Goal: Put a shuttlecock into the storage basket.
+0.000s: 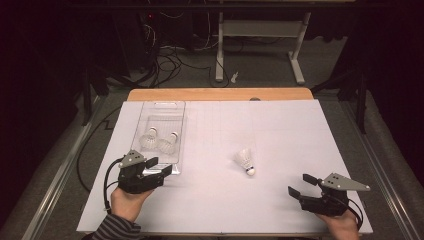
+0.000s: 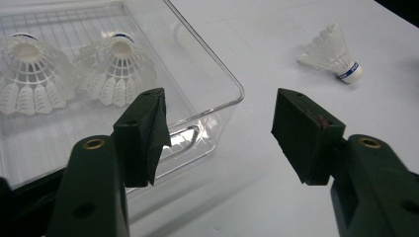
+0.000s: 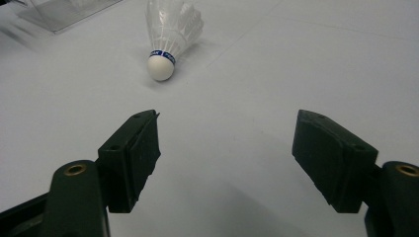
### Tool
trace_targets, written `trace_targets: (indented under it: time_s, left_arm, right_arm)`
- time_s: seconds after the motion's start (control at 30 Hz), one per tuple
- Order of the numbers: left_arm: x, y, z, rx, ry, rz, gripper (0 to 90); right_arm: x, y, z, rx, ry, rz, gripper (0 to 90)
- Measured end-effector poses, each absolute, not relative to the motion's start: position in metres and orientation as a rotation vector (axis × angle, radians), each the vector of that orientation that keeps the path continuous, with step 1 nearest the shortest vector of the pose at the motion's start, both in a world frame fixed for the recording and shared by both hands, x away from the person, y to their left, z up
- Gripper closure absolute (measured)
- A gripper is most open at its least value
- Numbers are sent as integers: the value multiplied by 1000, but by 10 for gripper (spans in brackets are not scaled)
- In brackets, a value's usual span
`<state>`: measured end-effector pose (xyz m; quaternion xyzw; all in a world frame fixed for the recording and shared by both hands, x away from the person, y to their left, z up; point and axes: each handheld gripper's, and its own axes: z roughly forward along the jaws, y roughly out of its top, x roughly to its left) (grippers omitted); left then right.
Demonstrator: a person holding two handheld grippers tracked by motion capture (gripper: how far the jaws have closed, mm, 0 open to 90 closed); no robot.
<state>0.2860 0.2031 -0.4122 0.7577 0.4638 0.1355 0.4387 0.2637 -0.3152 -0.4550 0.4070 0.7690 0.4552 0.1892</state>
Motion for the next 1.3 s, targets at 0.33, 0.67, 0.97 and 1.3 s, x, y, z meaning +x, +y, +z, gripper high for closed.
trace_targets:
  time_s: [0.33,0.67,0.97,1.3]
  left_arm:
    - [287,199,-411,1883,1138,330,391]
    - [289,194,-410,1888,1123,325,391]
    - [290,190,-409,1892,1114,322,391]
    - [292,185,-409,1898,1100,317,391]
  right_arm:
    - [264,-315,-455,1143,2162,1280,269]
    - [264,-315,-455,1144,2162,1281,269]
    - [264,-315,-455,1144,2162,1282,269]
    - [264,-315,-455,1143,2162,1282,269]
